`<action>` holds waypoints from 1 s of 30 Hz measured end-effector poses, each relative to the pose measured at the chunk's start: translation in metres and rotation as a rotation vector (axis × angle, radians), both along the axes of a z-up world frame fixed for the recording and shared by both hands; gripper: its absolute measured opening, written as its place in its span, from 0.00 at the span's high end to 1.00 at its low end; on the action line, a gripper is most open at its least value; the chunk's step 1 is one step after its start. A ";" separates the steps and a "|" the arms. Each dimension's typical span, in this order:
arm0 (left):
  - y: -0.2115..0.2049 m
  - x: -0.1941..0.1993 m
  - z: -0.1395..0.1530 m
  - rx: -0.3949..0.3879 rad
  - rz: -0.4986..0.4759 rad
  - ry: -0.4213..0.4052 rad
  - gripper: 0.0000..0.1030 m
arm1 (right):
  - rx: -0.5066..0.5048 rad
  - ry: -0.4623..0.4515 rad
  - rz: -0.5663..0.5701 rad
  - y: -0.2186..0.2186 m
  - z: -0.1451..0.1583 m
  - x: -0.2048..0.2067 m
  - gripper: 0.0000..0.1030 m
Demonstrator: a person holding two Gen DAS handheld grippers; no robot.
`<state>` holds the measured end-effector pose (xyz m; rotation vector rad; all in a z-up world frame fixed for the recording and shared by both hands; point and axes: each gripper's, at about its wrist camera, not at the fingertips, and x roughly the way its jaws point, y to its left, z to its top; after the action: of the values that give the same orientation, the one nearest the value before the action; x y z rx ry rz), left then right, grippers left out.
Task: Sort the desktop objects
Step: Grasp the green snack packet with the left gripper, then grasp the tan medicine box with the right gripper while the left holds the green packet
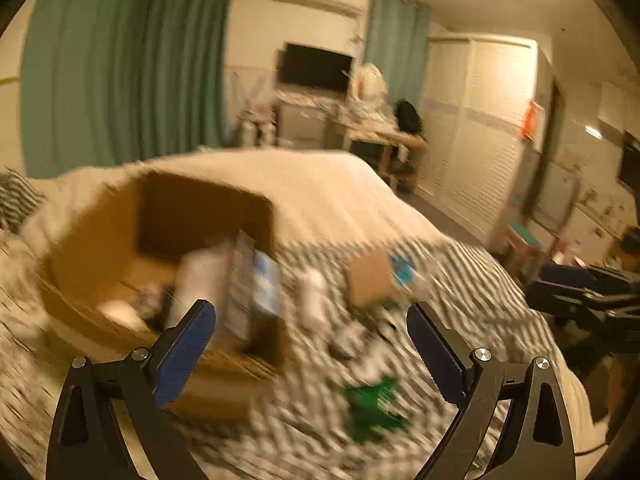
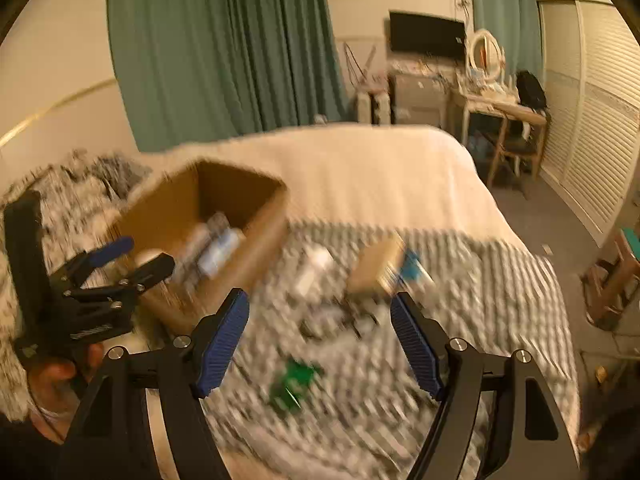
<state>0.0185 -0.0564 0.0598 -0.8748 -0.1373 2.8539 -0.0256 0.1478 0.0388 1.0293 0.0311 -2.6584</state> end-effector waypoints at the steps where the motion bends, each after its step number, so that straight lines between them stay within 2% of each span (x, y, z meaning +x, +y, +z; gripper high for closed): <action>1: 0.014 0.003 -0.012 -0.006 -0.010 -0.040 0.04 | 0.009 -0.017 -0.009 0.011 -0.008 0.004 0.28; 5: 0.048 0.003 -0.058 -0.016 -0.032 -0.156 0.04 | 0.040 -0.034 -0.031 0.039 -0.035 0.017 0.28; 7: 0.064 -0.001 -0.085 -0.048 -0.033 -0.206 0.04 | 0.043 -0.058 -0.038 0.052 -0.051 0.018 0.28; 10: 0.074 -0.010 -0.122 -0.059 -0.029 -0.268 0.04 | 0.041 -0.089 -0.043 0.063 -0.073 0.014 0.28; 11: 0.076 -0.015 -0.131 -0.046 -0.043 -0.288 0.07 | 0.043 -0.100 -0.042 0.066 -0.079 0.012 0.28; 12: 0.076 -0.018 -0.140 -0.040 -0.057 -0.310 0.19 | 0.041 -0.108 -0.038 0.069 -0.086 0.008 0.28; 13: 0.078 -0.026 -0.149 -0.037 -0.067 -0.344 0.25 | 0.036 -0.113 -0.032 0.068 -0.091 0.006 0.28; 15: 0.081 -0.038 -0.163 -0.025 -0.081 -0.391 0.48 | 0.040 -0.134 -0.019 0.069 -0.101 -0.002 0.28; 16: 0.081 -0.040 -0.167 -0.014 -0.093 -0.403 0.50 | 0.045 -0.137 -0.015 0.068 -0.107 -0.006 0.28; 19: 0.080 -0.045 -0.166 0.003 -0.092 -0.363 0.53 | 0.041 -0.140 -0.009 0.065 -0.117 -0.024 0.28; 23: 0.063 -0.047 -0.140 0.090 -0.072 -0.292 0.53 | 0.026 -0.120 -0.005 0.053 -0.123 -0.061 0.29; 25: 0.060 -0.048 -0.129 0.058 -0.062 -0.231 0.53 | 0.011 -0.091 -0.002 0.044 -0.124 -0.086 0.30; 27: 0.058 -0.048 -0.126 -0.012 -0.041 -0.169 0.53 | -0.012 -0.079 -0.004 0.033 -0.126 -0.113 0.30; 30: 0.053 -0.057 -0.135 -0.039 -0.011 -0.158 0.53 | -0.024 -0.061 -0.010 0.016 -0.132 -0.155 0.30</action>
<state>-0.0390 -0.0033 -0.0748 -1.1046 -0.0949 2.7841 -0.1803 0.1640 -0.0929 1.1051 -0.0188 -2.6276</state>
